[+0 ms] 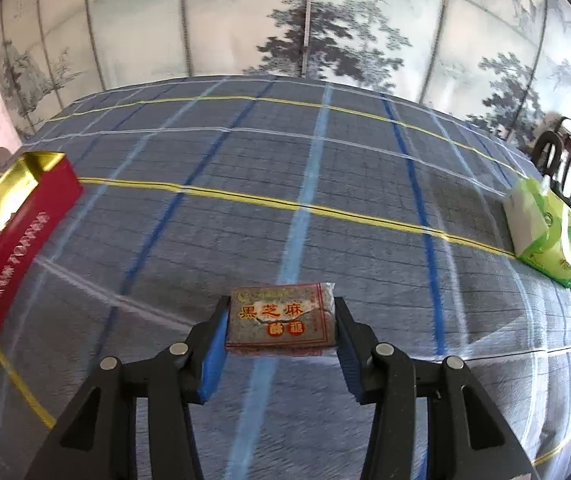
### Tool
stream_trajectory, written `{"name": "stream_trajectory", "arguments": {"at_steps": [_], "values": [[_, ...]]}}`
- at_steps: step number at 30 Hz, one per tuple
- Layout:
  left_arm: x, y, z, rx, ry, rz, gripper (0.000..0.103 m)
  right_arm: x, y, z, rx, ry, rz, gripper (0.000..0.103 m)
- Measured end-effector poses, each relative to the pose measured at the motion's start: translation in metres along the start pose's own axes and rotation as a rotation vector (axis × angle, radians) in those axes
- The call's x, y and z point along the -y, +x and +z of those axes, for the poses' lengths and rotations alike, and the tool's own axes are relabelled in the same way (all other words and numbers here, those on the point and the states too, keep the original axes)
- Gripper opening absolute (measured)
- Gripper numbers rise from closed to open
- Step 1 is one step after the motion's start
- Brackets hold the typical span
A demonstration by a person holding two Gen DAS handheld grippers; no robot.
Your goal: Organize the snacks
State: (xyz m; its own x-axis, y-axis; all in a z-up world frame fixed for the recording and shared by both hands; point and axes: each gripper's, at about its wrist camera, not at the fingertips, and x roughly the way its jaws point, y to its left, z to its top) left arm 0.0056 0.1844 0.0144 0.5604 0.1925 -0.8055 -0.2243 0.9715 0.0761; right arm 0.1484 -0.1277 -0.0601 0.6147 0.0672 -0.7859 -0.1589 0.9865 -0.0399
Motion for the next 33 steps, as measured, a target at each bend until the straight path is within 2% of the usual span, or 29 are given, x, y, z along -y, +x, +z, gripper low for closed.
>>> {"name": "stream_trajectory", "arguments": {"at_steps": [10, 19, 33], "values": [[-0.019, -0.003, -0.009, -0.009, -0.041, -0.002, 0.084, -0.078, -0.032, 0.006, 0.020, -0.094, 0.124, 0.048], [-0.044, -0.013, -0.017, 0.007, -0.071, 0.047, 0.084, -0.145, -0.052, 0.014, 0.048, -0.186, 0.222, 0.048], [-0.066, -0.017, -0.027, -0.005, -0.115, 0.074, 0.084, -0.221, -0.059, 0.021, 0.077, -0.291, 0.310, 0.048]]}}
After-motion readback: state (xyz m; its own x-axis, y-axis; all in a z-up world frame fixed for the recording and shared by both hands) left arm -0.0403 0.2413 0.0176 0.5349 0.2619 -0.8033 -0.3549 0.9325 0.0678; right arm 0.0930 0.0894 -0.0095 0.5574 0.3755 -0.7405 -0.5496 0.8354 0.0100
